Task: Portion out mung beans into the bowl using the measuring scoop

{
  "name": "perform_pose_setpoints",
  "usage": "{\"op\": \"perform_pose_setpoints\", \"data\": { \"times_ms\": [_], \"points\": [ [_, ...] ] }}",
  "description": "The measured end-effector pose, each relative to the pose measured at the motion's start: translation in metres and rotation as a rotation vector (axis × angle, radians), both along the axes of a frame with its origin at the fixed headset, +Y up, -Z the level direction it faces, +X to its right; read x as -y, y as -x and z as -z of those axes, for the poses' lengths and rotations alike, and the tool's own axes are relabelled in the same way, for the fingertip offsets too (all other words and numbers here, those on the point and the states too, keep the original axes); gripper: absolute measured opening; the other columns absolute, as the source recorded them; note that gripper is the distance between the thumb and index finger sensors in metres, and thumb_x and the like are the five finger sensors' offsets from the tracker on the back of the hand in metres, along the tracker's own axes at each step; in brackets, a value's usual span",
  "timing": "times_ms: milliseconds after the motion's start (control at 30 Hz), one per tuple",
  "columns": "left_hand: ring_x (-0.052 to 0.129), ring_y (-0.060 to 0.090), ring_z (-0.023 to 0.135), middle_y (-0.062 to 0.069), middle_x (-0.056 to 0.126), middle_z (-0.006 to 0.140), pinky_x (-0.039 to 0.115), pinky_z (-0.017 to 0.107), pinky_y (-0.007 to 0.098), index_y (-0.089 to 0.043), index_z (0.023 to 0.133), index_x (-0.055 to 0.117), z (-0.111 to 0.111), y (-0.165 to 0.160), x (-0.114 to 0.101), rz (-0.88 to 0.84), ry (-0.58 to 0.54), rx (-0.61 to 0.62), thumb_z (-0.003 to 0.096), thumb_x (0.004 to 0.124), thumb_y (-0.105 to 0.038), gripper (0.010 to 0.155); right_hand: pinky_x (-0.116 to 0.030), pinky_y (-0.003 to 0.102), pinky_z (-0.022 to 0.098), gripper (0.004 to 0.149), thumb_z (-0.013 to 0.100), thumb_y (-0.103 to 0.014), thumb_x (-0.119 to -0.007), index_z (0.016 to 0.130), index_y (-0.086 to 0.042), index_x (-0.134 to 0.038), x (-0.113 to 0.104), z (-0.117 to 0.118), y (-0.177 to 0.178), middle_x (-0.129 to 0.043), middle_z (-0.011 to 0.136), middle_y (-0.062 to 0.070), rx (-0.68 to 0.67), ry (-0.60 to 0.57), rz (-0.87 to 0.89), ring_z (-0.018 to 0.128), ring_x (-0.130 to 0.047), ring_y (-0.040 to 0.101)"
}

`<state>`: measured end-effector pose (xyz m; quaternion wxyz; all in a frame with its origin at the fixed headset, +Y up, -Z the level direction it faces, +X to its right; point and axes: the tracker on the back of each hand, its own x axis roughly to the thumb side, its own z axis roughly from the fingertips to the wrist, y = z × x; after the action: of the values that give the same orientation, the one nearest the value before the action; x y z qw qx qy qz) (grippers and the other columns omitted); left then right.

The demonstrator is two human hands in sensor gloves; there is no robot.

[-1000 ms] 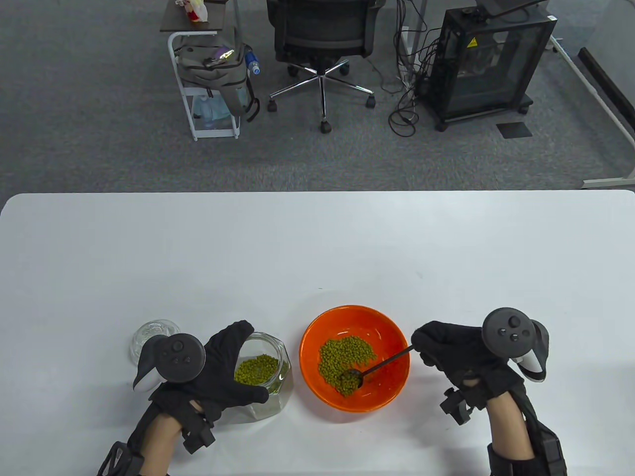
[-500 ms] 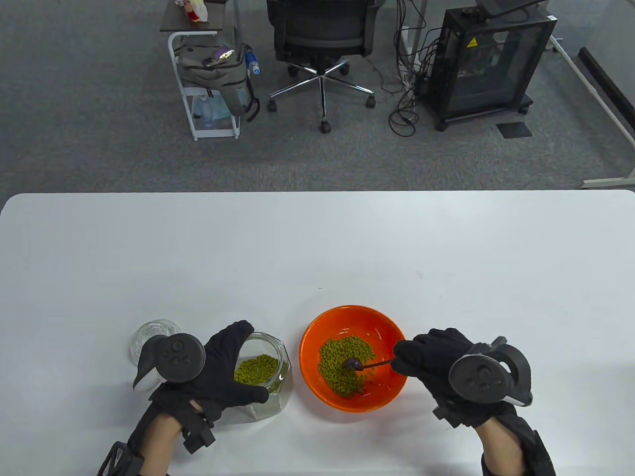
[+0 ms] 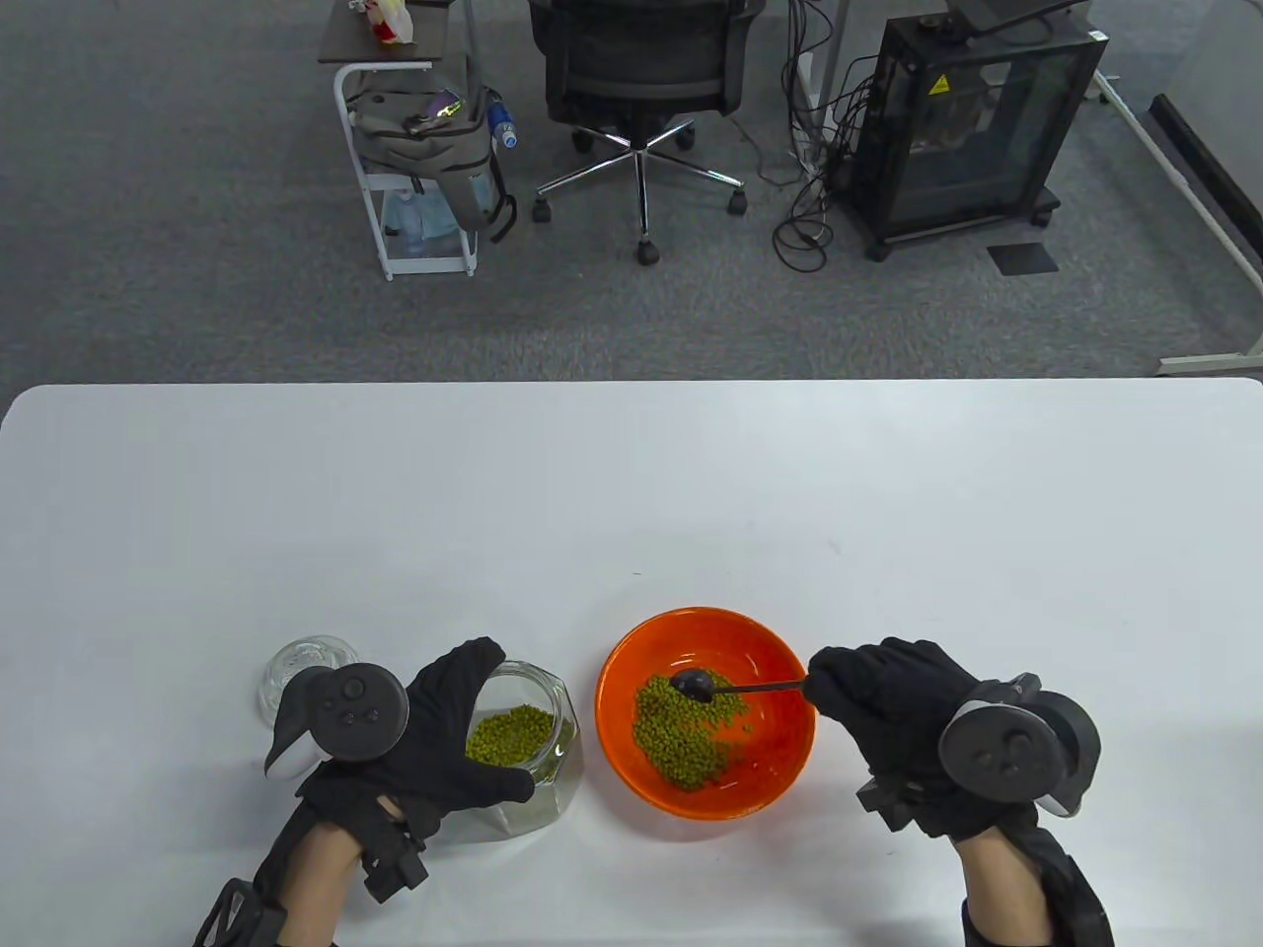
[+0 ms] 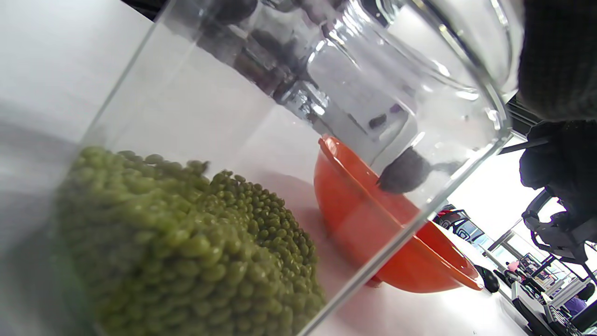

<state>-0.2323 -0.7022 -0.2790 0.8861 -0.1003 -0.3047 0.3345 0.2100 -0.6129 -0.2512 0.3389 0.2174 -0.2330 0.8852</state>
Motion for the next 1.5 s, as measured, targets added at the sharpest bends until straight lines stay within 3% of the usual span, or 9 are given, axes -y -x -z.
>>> {"op": "perform_pose_setpoints", "data": {
  "times_ms": [200,333,633,1000,1500],
  "points": [
    [0.048,0.062,0.105,0.029,0.031,0.116,0.048,0.072,0.076,-0.002,0.11,0.022,0.0,0.0,0.0,-0.001,0.0,0.0,0.0395,0.091,-0.079,0.126,-0.088,0.036,0.012,0.043,0.046,-0.047,-0.085,0.056,-0.008,-0.1,0.01,0.009,-0.027,-0.109,0.027,0.006,0.092,0.077,0.352,0.008,-0.102,0.02],
    [0.048,0.062,0.105,0.029,0.031,0.116,0.048,0.072,0.076,-0.002,0.11,0.022,0.0,0.0,0.0,-0.002,0.0,0.0,0.0397,0.091,-0.079,0.126,-0.088,0.035,0.009,0.043,0.046,-0.047,-0.086,0.052,-0.007,-0.101,0.021,0.016,-0.033,-0.109,0.023,0.005,0.085,0.201,0.551,0.004,-0.101,0.018],
    [0.048,0.062,0.105,0.029,0.032,0.116,0.048,0.072,0.076,-0.002,0.11,0.022,0.0,0.0,0.0,0.001,0.0,0.0,0.0395,0.091,-0.079,0.125,-0.088,0.035,0.008,0.043,0.047,-0.046,-0.085,0.051,-0.006,-0.1,0.02,0.032,0.002,-0.108,0.022,0.004,-0.051,0.427,0.722,0.003,-0.101,0.018],
    [0.048,0.062,0.105,0.029,0.032,0.116,0.048,0.072,0.076,-0.002,0.11,0.022,0.0,0.0,0.0,0.0,-0.001,0.0,0.0395,0.091,-0.079,0.126,-0.088,0.035,0.009,0.043,0.046,-0.047,-0.086,0.051,-0.007,-0.1,-0.021,0.041,0.078,-0.108,0.022,0.004,-0.067,0.392,0.477,0.004,-0.101,0.018],
    [0.048,0.062,0.105,0.029,0.031,0.116,0.048,0.072,0.076,-0.002,0.11,0.022,0.001,0.0,0.0,0.001,-0.001,0.001,0.0397,0.091,-0.079,0.126,-0.088,0.036,0.011,0.043,0.046,-0.048,-0.086,0.052,-0.007,-0.101,-0.043,0.039,0.167,-0.108,0.024,0.005,-0.012,0.32,0.033,0.006,-0.101,0.019]
  ]
}}
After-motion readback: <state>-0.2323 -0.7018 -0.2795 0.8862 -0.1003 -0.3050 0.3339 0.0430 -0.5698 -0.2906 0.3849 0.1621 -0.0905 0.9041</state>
